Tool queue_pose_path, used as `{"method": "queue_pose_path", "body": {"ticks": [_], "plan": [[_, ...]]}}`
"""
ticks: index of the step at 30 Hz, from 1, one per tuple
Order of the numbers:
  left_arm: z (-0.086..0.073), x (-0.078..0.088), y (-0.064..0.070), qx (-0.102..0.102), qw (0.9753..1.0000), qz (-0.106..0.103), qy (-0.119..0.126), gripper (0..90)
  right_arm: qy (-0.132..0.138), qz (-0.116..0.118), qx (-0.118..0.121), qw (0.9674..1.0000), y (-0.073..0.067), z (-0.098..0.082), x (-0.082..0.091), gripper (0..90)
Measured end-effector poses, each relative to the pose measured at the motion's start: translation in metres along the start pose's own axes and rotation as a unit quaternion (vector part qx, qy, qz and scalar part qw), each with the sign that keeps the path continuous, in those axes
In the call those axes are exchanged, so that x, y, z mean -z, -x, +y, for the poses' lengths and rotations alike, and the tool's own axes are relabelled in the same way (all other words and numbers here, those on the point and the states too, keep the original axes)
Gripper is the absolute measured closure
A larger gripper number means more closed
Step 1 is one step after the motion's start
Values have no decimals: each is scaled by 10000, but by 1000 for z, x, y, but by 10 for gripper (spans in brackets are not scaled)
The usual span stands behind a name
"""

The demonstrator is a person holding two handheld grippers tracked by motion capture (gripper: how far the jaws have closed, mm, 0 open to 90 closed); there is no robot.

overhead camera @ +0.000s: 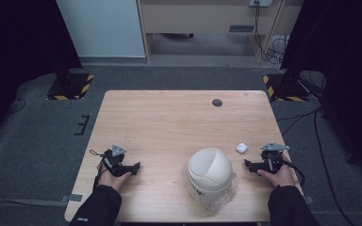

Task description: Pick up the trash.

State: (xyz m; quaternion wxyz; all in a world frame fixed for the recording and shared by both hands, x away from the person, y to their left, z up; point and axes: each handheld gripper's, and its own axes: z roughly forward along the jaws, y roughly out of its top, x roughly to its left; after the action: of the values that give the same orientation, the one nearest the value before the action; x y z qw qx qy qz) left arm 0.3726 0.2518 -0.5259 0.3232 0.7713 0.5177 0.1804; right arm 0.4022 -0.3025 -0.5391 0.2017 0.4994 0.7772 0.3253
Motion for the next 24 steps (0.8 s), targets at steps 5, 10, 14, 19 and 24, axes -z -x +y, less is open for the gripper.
{"method": "queue_pose_path", "body": {"ticks": [5,10,14,19,24], "plan": [[8,13,2,45,9985,-128,525,134,-1,1,-4,10000,0,0,0,6],[15,27,8,-113,9951,-187,960,145,-2,1,-4,10000,0,0,0,6],[22,39,15,-152,9912,-315,1276,158,-1,1,-5,10000,0,0,0,6],[32,55,25,-281,9827,-551,1748,156,0,1,-4,10000,0,0,0,6],[41,69,36,-354,9737,-739,2124,149,1,2,1,10000,0,0,0,6]]}}
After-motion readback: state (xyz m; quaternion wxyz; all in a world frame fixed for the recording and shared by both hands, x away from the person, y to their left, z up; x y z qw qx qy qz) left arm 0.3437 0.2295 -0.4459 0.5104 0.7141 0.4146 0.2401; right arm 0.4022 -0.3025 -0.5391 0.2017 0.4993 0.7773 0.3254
